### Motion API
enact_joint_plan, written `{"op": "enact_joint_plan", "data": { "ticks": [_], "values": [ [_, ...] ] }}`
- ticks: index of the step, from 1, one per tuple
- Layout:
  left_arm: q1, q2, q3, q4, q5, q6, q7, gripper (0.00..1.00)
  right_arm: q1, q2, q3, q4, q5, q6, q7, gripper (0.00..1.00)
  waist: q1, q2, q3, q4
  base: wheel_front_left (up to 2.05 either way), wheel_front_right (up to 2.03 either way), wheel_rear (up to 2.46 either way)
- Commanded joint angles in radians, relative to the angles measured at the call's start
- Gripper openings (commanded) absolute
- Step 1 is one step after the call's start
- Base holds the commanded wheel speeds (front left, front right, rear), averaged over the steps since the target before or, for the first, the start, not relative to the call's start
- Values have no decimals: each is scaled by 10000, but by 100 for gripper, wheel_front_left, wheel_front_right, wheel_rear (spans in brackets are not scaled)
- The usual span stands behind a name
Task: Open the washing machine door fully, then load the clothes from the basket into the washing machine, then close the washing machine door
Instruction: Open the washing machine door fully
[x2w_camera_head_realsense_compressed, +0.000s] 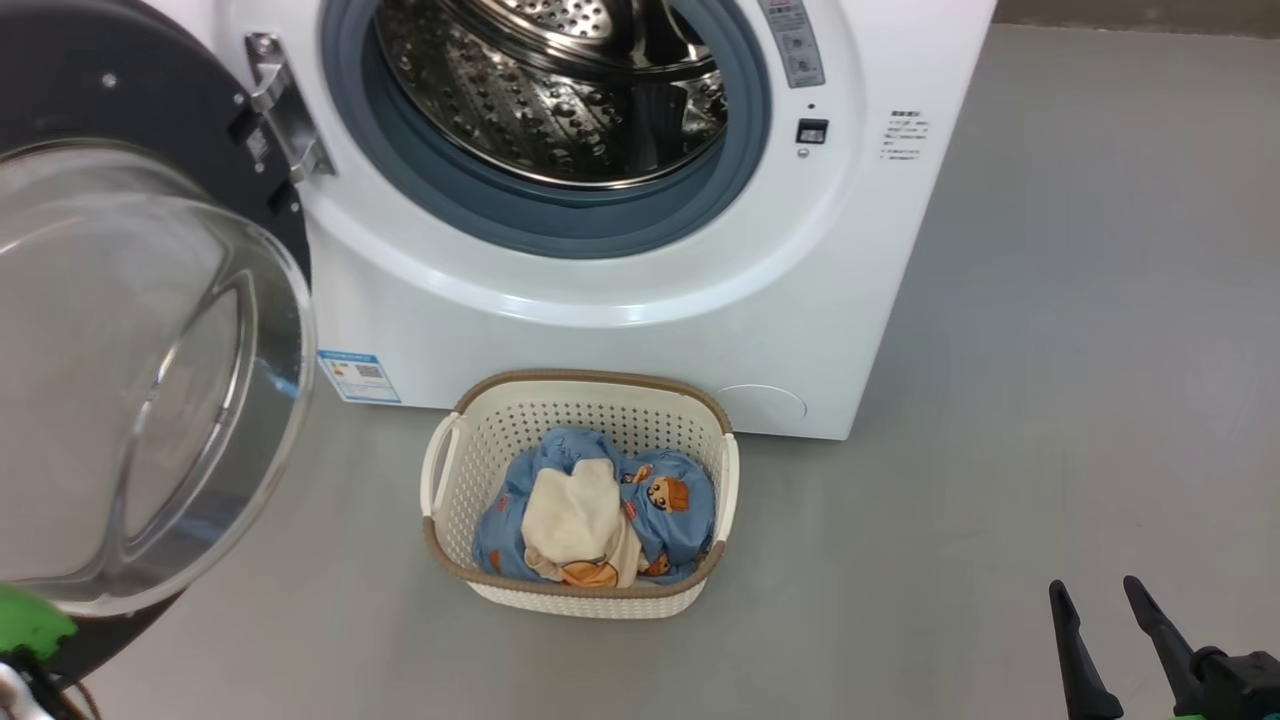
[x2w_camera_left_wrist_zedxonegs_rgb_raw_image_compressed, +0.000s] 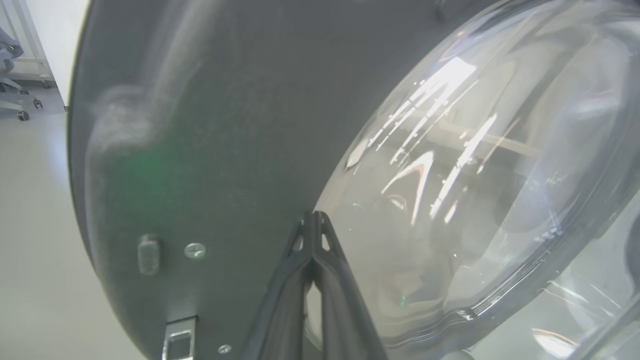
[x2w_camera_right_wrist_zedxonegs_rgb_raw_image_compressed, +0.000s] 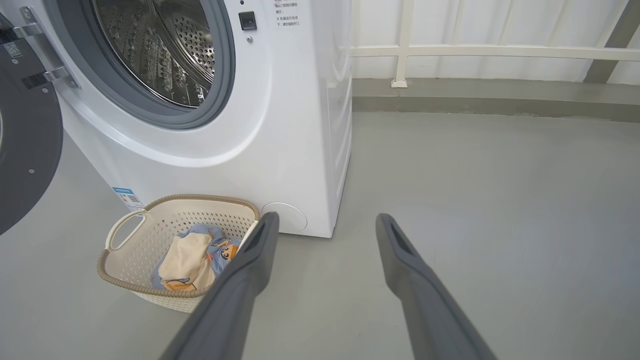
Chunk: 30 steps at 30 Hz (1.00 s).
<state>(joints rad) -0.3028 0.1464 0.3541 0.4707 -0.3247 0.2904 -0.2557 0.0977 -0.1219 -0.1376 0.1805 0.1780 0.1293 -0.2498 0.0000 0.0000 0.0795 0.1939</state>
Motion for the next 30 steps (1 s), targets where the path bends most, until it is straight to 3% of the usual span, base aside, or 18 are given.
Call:
{"op": "enact_joint_plan", "data": {
  "ticks": [1,10,17,29,30],
  "values": [
    [-588,626,519,40,242,-124,-60,0,-202,-201,289,-179,31,14,-120,100,0,0,1,-189,0,0,0],
    [-1094,632,1238,493,948,-471,-60,0,-193,-156,257,-160,18,14,-120,100,0,0,-19,-343,0,0,0],
    [-1229,296,1647,41,1231,-846,-60,0,-197,-53,212,-170,37,14,-120,100,0,0,-10,-191,0,0,0],
    [-596,-778,1421,-2385,1775,-1516,-60,0,-191,64,177,-170,30,14,-120,100,0,0,-139,160,0,0,0],
    [-510,-828,1306,-2619,1785,-1533,-60,5,-194,71,182,-169,28,14,-120,100,0,0,-143,168,0,0,0]
  ]
}}
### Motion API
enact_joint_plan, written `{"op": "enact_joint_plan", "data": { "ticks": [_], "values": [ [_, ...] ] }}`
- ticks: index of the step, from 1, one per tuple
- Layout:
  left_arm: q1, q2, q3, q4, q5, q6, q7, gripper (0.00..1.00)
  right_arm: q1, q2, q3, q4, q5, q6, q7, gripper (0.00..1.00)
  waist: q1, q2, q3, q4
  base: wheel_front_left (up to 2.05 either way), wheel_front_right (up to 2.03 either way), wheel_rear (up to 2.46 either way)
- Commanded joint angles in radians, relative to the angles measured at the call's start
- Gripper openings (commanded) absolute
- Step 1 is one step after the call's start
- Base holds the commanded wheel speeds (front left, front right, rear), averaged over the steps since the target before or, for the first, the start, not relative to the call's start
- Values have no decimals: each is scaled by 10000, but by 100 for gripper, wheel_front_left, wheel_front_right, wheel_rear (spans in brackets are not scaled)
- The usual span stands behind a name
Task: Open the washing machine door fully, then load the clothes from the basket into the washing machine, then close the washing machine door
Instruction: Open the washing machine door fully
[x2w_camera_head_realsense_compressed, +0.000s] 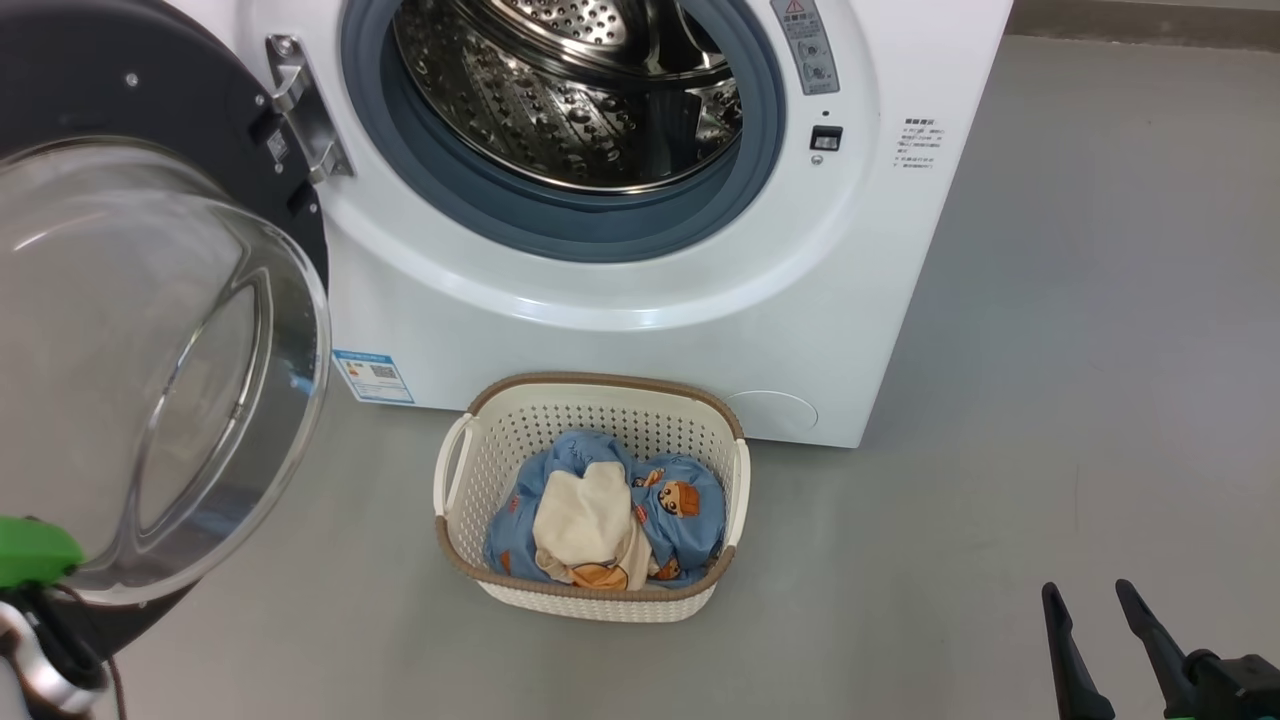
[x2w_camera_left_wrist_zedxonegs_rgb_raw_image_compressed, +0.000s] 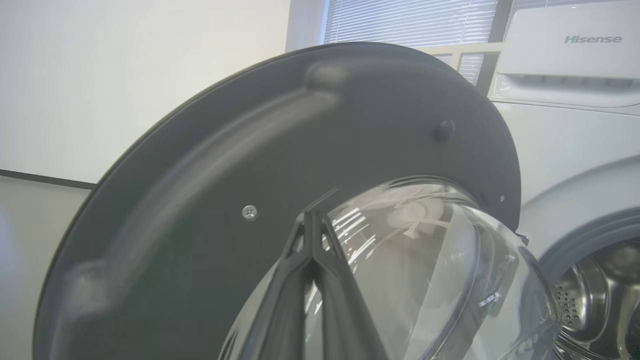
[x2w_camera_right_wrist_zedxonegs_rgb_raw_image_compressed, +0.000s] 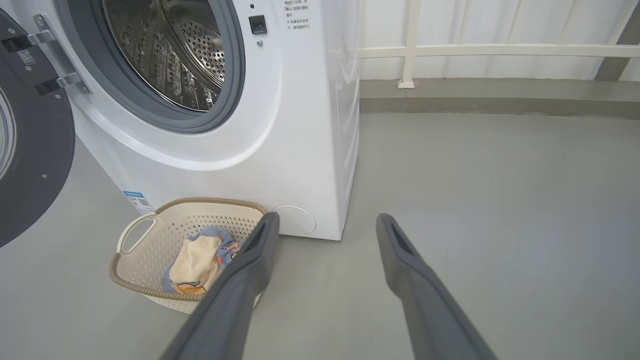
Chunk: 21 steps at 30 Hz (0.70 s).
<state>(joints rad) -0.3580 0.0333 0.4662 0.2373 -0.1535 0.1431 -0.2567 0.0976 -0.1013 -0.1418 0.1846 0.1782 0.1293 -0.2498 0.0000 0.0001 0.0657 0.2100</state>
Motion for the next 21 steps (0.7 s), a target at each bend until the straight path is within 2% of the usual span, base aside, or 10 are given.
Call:
{"op": "enact_joint_plan", "data": {
  "ticks": [1,3,4,5,11,16,21],
  "values": [
    [131,264,50,-517,64,-95,-51,16,-201,-128,233,-207,23,14,-120,100,0,-1,-6,10,0,0,0],
    [338,214,-258,-941,46,-121,-51,51,-230,-121,247,-196,19,14,-120,100,0,-1,-2,5,0,0,0],
    [442,199,-429,-1105,20,-136,-51,83,-245,-117,255,-190,18,14,-120,100,0,-1,-4,-2,0,0,0],
    [553,188,-633,-1244,-23,-144,-51,100,-256,-113,262,-185,18,14,-120,100,0,-1,-7,-10,0,0,0],
    [1200,173,-2459,-1999,-584,22,-51,100,-311,-154,277,-204,47,14,-120,100,0,-1,-3,-112,0,0,0],
    [1683,172,-3796,-2469,-558,305,-51,100,-372,-160,183,-270,34,14,-120,100,0,-1,-10,-331,0,0,0],
    [2002,171,-4510,-2512,-504,143,-51,100,-376,-100,150,-310,-4,14,-120,100,0,-1,-80,-661,0,0,0]
  ]
}}
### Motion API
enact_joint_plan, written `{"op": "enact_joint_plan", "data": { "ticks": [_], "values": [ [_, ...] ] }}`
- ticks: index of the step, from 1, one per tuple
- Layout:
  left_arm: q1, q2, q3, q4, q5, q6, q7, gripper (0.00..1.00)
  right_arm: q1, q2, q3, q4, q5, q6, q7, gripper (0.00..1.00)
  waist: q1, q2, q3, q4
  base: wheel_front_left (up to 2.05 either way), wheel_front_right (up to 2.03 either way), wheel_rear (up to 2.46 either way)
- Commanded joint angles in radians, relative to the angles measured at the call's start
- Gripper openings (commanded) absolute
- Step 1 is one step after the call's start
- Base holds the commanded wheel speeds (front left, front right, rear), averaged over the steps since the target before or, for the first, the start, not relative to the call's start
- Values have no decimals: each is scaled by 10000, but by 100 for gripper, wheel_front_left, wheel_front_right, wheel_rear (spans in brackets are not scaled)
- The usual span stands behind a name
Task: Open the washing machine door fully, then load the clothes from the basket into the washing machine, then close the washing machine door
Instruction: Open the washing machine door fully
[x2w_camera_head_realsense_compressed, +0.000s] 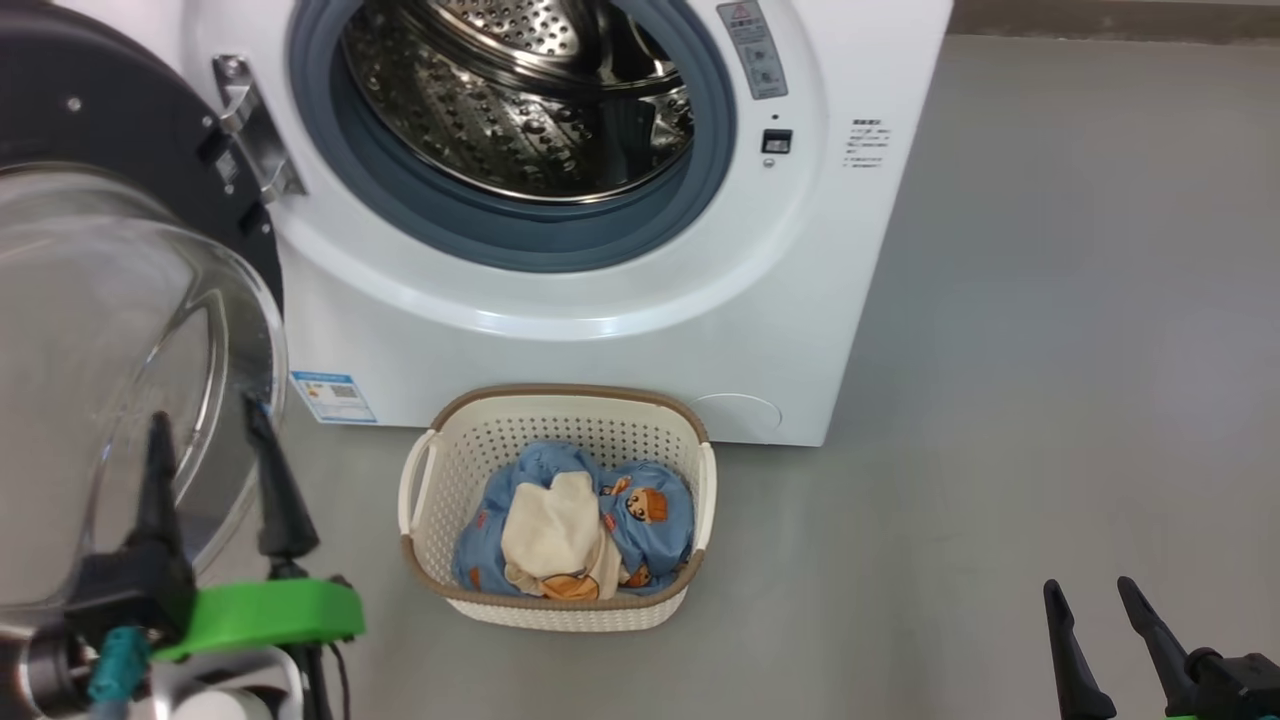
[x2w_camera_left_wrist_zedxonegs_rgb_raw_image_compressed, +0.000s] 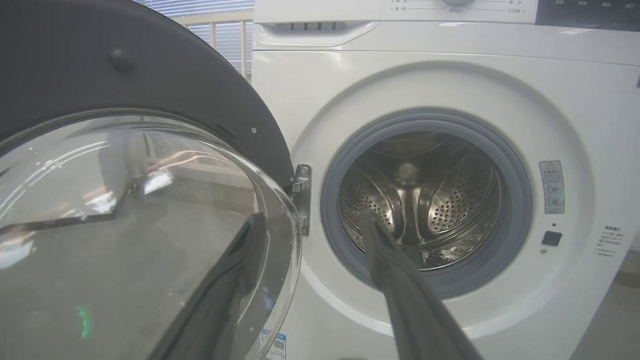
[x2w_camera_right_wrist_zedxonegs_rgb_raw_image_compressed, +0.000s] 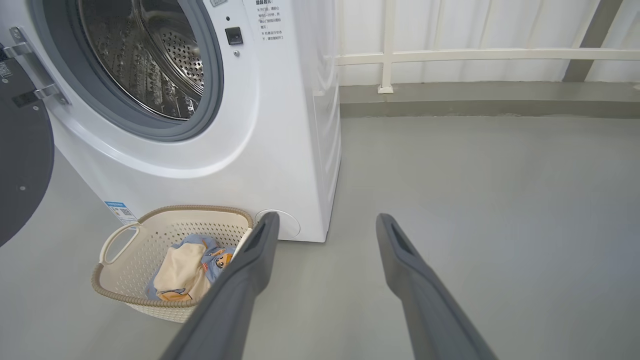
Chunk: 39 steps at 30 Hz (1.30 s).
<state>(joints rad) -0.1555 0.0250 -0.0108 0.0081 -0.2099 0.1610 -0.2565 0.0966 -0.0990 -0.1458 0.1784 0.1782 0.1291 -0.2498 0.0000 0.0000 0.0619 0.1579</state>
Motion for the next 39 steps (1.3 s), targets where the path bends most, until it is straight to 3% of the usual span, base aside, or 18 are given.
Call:
{"op": "enact_joint_plan", "data": {
  "ticks": [1,8,15,22,39],
  "values": [
    [29,253,131,-170,86,-111,-53,100,-380,-118,195,-249,-3,16,-120,100,0,0,-54,-226,0,0,0],
    [540,253,-339,422,235,-1141,-53,100,-358,-94,300,-276,0,16,-120,100,0,0,-81,-990,0,0,0],
    [1081,253,71,496,203,-1642,-53,100,-339,-104,342,-295,-13,16,-120,100,0,0,-95,-1486,0,0,0],
    [1613,253,929,660,136,-1833,-53,100,-310,-137,298,-318,-33,16,-120,100,0,0,-130,-1717,0,0,0],
    [2789,252,1259,785,-255,-1704,-53,100,-187,-72,308,-237,-91,16,-120,100,0,0,-454,-1581,0,0,0]
  ]
}}
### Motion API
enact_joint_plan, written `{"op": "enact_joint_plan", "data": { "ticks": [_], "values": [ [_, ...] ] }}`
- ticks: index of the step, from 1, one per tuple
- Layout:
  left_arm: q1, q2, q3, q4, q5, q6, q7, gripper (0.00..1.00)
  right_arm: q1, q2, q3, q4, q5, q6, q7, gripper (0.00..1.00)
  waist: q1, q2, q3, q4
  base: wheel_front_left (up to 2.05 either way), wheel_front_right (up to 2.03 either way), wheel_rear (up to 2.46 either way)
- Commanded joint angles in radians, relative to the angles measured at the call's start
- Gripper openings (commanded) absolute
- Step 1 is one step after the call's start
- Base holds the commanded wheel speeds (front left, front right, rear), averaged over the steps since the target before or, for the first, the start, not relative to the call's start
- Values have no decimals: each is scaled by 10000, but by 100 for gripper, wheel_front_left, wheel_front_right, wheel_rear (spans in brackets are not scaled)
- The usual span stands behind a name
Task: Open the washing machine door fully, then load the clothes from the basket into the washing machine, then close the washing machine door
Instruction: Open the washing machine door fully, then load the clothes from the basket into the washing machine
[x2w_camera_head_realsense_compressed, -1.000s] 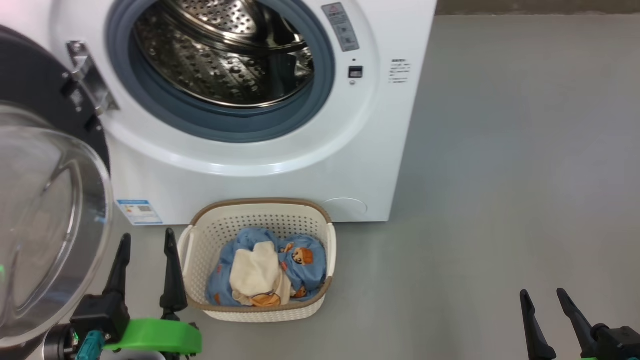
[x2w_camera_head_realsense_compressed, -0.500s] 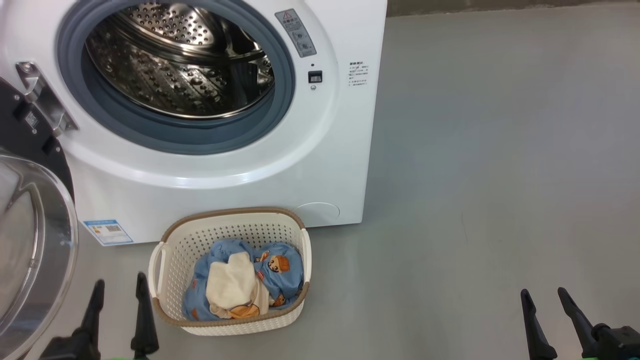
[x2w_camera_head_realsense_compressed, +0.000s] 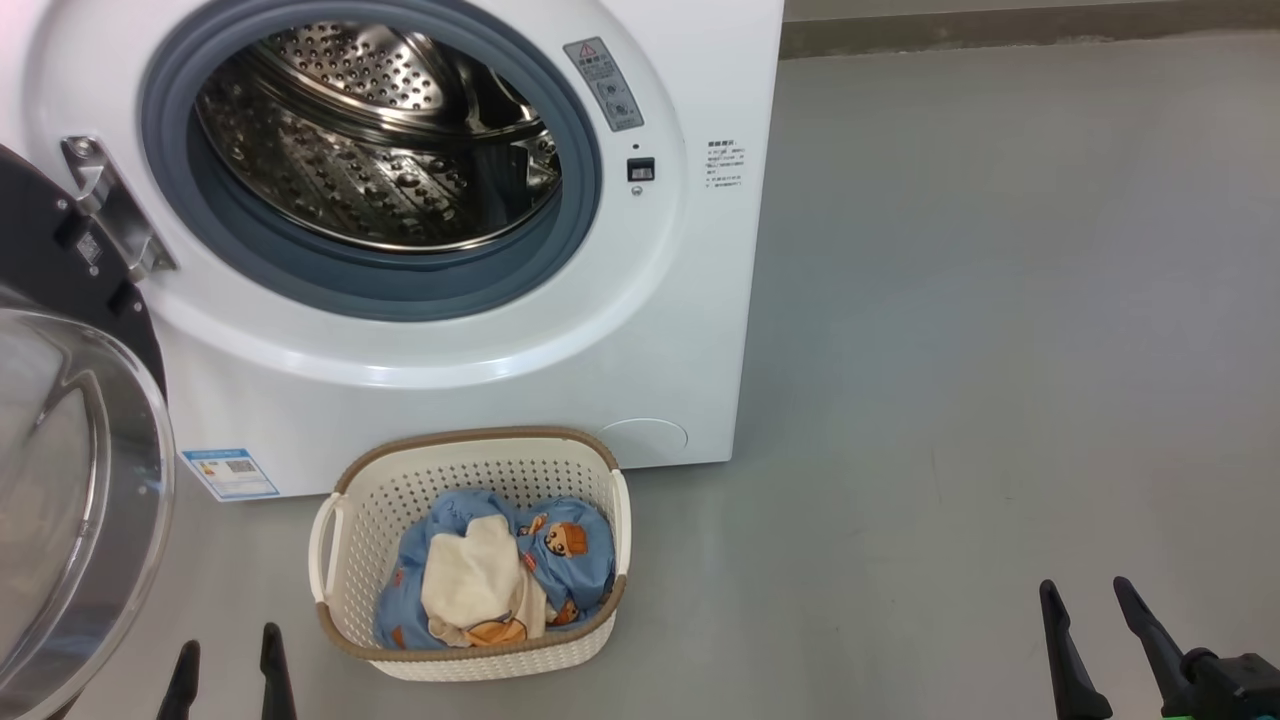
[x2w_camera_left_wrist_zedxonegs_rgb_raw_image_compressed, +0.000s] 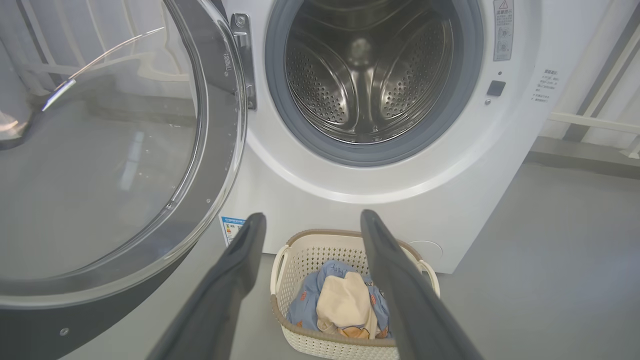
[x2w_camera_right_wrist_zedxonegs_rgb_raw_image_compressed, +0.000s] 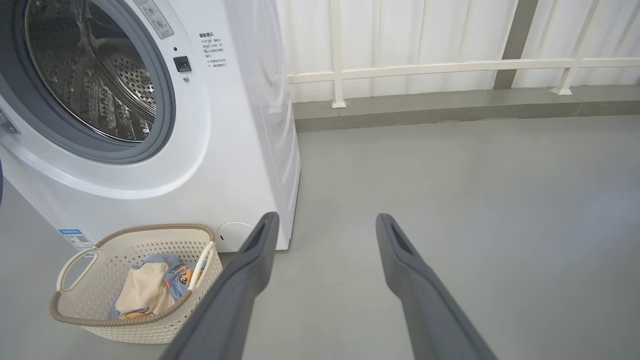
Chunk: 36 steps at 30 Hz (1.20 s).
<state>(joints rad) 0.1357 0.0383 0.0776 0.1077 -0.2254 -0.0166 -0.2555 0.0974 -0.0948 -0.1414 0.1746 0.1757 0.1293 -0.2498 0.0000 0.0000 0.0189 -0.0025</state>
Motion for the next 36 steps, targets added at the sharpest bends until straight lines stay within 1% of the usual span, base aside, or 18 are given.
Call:
{"op": "enact_joint_plan", "data": {
  "ticks": [1,7,19,23,36],
  "values": [
    [-86,120,395,-202,-134,96,-63,100,-188,-110,266,-194,-68,14,-120,100,0,0,-44,41,0,0,0],
    [77,120,372,-158,-208,191,-63,100,-128,-73,319,-136,-68,14,-120,100,0,0,-198,197,0,0,0],
    [142,120,361,-111,-194,138,-63,100,-77,-57,395,-164,-75,14,-120,100,0,0,-293,505,0,0,0],
    [145,120,305,-46,-56,77,-63,100,-84,-49,429,-176,-71,14,-120,100,0,0,-273,517,0,0,0],
    [95,120,221,-65,69,87,-63,100,-124,-55,468,-153,-33,14,-120,100,0,0,-184,430,0,0,0]
  ]
}}
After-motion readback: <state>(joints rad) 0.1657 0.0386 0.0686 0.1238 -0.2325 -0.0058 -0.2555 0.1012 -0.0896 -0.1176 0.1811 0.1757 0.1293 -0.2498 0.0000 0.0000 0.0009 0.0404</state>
